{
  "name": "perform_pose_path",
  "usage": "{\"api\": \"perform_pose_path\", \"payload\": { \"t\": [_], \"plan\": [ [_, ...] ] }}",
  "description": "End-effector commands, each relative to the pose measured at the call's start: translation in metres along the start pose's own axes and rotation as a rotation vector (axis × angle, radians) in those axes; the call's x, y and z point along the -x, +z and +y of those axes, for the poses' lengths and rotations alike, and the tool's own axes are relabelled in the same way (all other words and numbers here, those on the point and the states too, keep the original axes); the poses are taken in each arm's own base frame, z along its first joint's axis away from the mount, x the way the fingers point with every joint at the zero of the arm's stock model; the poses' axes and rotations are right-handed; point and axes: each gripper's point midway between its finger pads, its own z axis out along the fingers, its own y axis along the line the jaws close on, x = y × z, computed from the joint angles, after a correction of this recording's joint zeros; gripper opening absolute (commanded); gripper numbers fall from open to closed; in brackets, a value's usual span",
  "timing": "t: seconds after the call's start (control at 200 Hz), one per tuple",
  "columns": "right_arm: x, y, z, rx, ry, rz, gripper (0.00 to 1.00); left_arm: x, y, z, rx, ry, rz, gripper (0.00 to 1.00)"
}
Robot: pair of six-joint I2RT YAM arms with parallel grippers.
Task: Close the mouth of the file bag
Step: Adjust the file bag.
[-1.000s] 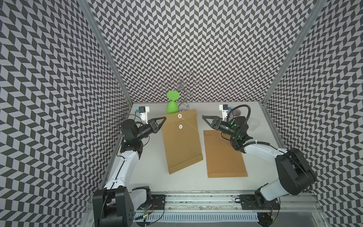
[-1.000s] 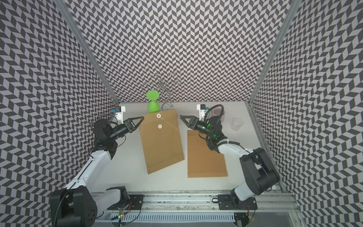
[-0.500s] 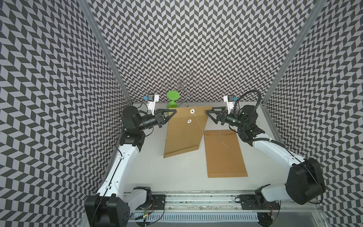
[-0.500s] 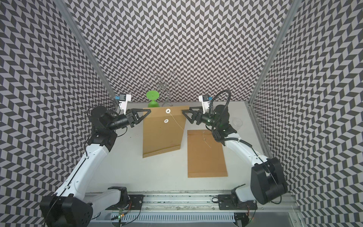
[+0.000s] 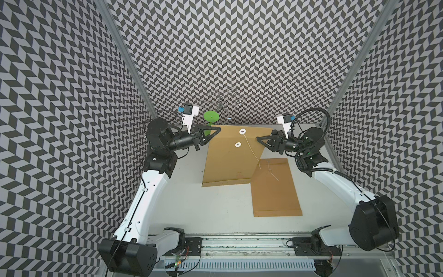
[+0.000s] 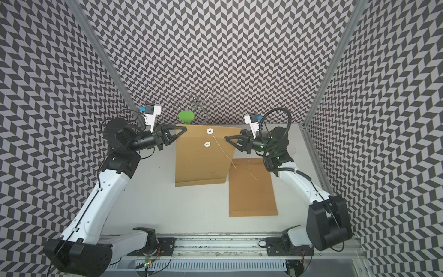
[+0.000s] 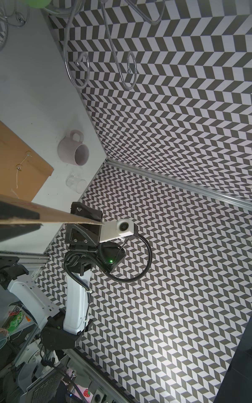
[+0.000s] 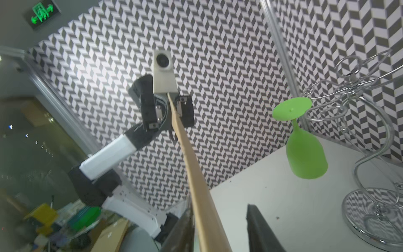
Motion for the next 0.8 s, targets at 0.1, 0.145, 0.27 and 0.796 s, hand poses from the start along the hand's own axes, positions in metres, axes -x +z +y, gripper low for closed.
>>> {"api": "perform_pose_path", "payload": {
  "t": [0.1,0.145,0.27,0.796],
  "plan": [
    [0.033,-0.003,0.049,0.102,-0.095,-0.029,0.15,0.014,-0.001,-0.014,-0.019,0.042,-0.019,0.0],
    [0.035,-0.004,0.053,0.109,-0.092,-0.033,0.1,0.015,-0.001,-0.014,-0.018,0.039,-0.022,0.0],
    [0.045,-0.006,0.062,0.114,-0.084,-0.064,0.0,0.021,-0.001,-0.017,-0.02,0.04,-0.034,0.13],
    [0.105,-0.002,0.107,0.192,-0.026,-0.053,0.0,-0.011,-0.002,-0.063,-0.256,0.093,-0.012,0.42]
  ]
}}
